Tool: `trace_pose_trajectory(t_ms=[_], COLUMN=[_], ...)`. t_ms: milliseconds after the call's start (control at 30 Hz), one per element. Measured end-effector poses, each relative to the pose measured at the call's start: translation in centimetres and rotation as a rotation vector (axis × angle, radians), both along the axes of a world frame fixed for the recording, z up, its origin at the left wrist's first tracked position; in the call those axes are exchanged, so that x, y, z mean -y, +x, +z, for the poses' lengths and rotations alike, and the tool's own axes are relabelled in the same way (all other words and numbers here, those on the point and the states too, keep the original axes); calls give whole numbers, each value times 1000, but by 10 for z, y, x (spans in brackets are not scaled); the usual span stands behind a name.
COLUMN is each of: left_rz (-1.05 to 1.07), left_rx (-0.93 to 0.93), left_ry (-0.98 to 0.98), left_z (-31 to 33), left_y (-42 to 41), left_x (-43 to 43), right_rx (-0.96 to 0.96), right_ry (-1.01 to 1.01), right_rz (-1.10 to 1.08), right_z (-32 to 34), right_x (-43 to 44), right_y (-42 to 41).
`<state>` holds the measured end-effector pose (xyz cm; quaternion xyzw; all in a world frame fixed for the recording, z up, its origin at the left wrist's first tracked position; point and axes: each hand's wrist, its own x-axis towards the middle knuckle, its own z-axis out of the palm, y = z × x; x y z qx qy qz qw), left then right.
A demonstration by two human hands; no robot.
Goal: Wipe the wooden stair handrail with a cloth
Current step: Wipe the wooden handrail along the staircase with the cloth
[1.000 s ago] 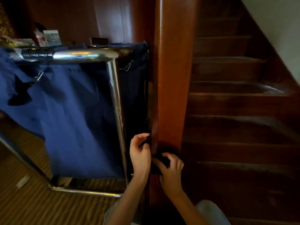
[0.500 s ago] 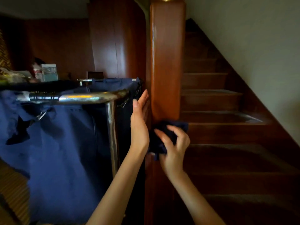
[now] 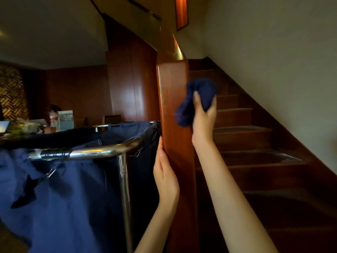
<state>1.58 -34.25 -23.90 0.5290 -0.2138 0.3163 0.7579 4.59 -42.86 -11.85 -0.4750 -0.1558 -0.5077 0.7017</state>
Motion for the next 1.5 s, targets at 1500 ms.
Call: trace_pose_trajectory(t_ms=[1500], left_rz=[-312], left_rx=[-1136], left_ry=[134], left_z=[-342], left_y=[-67], left_x=[-72], right_rx=[-1028], right_ry=[-110], right_rz=[-131], right_z=[-507], right_x=[-122], right_y=[-114])
